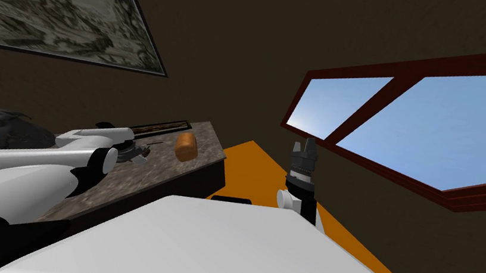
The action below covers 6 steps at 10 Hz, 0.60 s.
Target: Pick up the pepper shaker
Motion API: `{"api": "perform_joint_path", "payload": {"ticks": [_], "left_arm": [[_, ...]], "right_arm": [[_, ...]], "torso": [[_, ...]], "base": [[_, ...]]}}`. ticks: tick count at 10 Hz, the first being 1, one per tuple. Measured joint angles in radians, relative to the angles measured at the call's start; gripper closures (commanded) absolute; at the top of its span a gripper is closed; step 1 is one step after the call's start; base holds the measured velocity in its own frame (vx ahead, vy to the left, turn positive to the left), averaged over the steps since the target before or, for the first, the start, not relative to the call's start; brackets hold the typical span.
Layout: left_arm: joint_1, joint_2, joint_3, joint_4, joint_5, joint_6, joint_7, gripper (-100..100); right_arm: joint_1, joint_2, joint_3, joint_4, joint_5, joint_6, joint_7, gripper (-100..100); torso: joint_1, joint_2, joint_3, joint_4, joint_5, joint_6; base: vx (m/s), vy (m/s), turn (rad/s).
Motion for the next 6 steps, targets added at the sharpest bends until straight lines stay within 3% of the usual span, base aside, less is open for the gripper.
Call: {"api": "perform_joint_path", "payload": {"ticks": [1,2,3,4,6], "left_arm": [[0.000,0.000,0.000,0.000,0.000,0.000,0.000,100],[0.018,0.010,-0.011,-0.011,0.022,0.006,0.018,100],[0.068,0.007,-0.011,-0.078,0.039,0.031,0.047,100],[0.144,0.009,-0.010,-0.184,0.074,0.077,0.087,100],[0.195,0.032,-0.044,-0.250,0.119,0.088,0.146,100]], "right_arm": [[0.000,0.000,0.000,0.000,0.000,0.000,0.000,0],[0.000,0.000,0.000,0.000,0.000,0.000,0.000,0],[0.000,0.000,0.000,0.000,0.000,0.000,0.000,0],[0.000,0.000,0.000,0.000,0.000,0.000,0.000,0],[0.000,0.000,0.000,0.000,0.000,0.000,0.000,0]], "torso": [[0.000,0.000,0.000,0.000,0.000,0.000],[0.001,0.000,0.000,0.000,0.000,-0.001],[0.002,0.000,0.000,0.000,0.000,-0.002],[0.003,0.001,0.001,0.000,0.000,-0.002],[0.003,0.000,0.001,0.001,0.000,-0.001]], "base": [[0.005,0.016,-0.051],[0.005,0.027,-0.026],[0.002,0.034,-0.038],[0.005,0.051,-0.047],[0.007,0.029,-0.007]]}}
